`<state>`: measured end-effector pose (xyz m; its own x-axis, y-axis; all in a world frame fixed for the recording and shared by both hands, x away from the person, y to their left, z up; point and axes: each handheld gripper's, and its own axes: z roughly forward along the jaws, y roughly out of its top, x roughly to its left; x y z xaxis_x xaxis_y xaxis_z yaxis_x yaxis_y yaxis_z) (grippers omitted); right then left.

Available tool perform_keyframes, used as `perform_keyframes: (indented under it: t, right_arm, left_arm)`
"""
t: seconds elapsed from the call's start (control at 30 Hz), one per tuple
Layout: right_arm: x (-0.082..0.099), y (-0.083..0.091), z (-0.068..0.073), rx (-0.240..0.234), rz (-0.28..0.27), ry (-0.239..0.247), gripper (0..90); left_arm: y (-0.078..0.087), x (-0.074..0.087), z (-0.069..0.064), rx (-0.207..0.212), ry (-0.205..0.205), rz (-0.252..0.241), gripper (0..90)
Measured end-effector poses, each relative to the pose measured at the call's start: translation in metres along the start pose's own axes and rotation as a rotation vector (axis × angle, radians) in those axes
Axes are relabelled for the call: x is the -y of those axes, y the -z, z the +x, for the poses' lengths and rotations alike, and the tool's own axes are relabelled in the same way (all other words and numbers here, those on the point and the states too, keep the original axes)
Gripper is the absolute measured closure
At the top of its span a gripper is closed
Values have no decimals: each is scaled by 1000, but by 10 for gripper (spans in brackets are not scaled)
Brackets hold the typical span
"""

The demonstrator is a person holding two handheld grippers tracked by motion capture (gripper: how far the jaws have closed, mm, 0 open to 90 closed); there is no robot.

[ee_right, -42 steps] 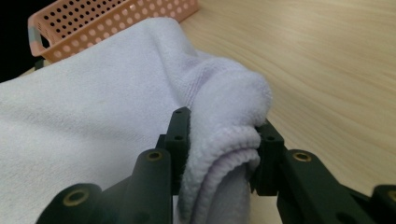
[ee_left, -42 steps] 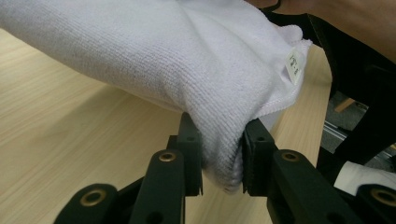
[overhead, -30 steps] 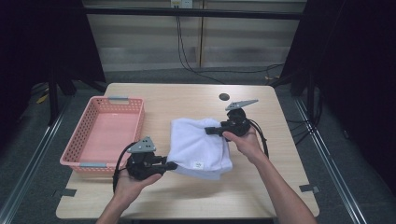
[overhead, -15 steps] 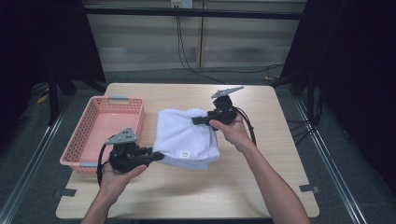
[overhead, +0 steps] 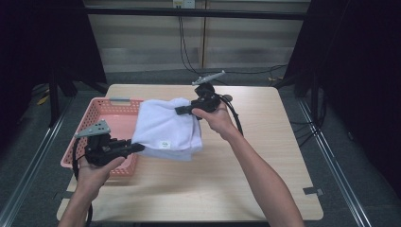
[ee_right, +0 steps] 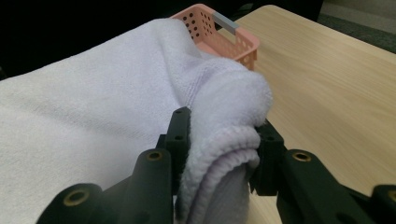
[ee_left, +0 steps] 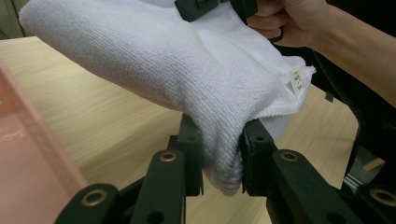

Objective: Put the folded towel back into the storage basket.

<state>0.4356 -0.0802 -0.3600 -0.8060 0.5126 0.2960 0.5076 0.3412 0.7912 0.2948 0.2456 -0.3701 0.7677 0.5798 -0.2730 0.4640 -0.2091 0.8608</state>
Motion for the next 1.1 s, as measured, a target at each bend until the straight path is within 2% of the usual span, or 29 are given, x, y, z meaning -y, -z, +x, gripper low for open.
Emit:
perform_keyframes:
  t: [0.33,0.37,0.43,0.57,0.6,0.8,0.87,0.97,1.1]
  right_arm:
    - [-31,-49,16,-21,31,20,662]
    - [-31,-49,16,-21,31,20,662]
    - [-40,-63,19,-33,43,17,662]
    - [-54,-76,25,-48,37,20,662]
    - [-57,-79,26,-57,35,21,663]
    - [-70,-97,35,-75,37,19,663]
    - [-73,-103,39,-70,33,15,663]
    - [-76,-114,47,-59,51,18,663]
    - [-80,-127,56,-43,55,16,664]
  left_arm:
    - [35,17,31,-75,86,-60,739]
    - [35,17,31,-75,86,-60,739]
    - [45,20,39,-89,110,-72,739]
    - [55,21,46,-104,126,-86,739]
    - [62,21,50,-115,134,-95,739]
    - [81,20,57,-153,144,-103,738]
    - [87,21,60,-173,143,-86,739]
    - [97,26,68,-192,175,-94,738]
    - [108,34,79,-224,196,-85,738]
